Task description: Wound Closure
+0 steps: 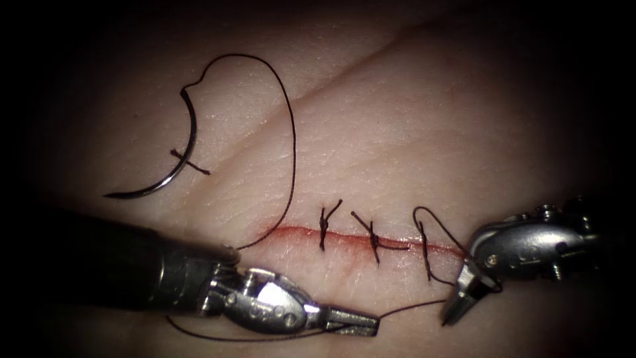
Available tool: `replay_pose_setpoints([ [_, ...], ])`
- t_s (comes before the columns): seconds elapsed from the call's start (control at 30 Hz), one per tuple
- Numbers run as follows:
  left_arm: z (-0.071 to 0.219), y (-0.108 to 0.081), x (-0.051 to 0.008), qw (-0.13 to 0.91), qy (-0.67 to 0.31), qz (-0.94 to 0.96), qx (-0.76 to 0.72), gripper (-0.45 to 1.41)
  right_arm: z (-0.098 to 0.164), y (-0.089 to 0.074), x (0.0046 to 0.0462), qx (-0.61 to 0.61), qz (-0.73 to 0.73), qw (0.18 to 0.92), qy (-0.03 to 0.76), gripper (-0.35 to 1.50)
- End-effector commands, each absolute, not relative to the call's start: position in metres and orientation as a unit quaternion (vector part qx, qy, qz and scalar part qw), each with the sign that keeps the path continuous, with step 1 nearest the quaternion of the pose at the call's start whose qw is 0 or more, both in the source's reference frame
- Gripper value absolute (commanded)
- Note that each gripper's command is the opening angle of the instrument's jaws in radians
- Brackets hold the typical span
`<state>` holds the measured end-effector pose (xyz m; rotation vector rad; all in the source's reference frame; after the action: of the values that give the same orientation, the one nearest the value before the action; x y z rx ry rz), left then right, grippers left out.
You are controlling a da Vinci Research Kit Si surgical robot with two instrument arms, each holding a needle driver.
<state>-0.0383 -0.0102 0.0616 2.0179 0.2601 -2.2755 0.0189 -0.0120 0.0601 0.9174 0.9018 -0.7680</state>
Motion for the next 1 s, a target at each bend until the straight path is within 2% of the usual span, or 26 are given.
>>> replay_pose_setpoints([
  [0.03,0.062,-0.011,-0.0389,0.048,0.087,-0.746,0.658,-0.45,0.061,-0.012,0.0196,0.417,-0.347,0.731,0.413,-0.35],
  [1.0,0.05,-0.025,-0.0395,0.087,0.11,-0.736,0.662,-0.45,0.064,-0.005,0.0205,0.388,-0.305,0.751,0.438,-0.35],
])
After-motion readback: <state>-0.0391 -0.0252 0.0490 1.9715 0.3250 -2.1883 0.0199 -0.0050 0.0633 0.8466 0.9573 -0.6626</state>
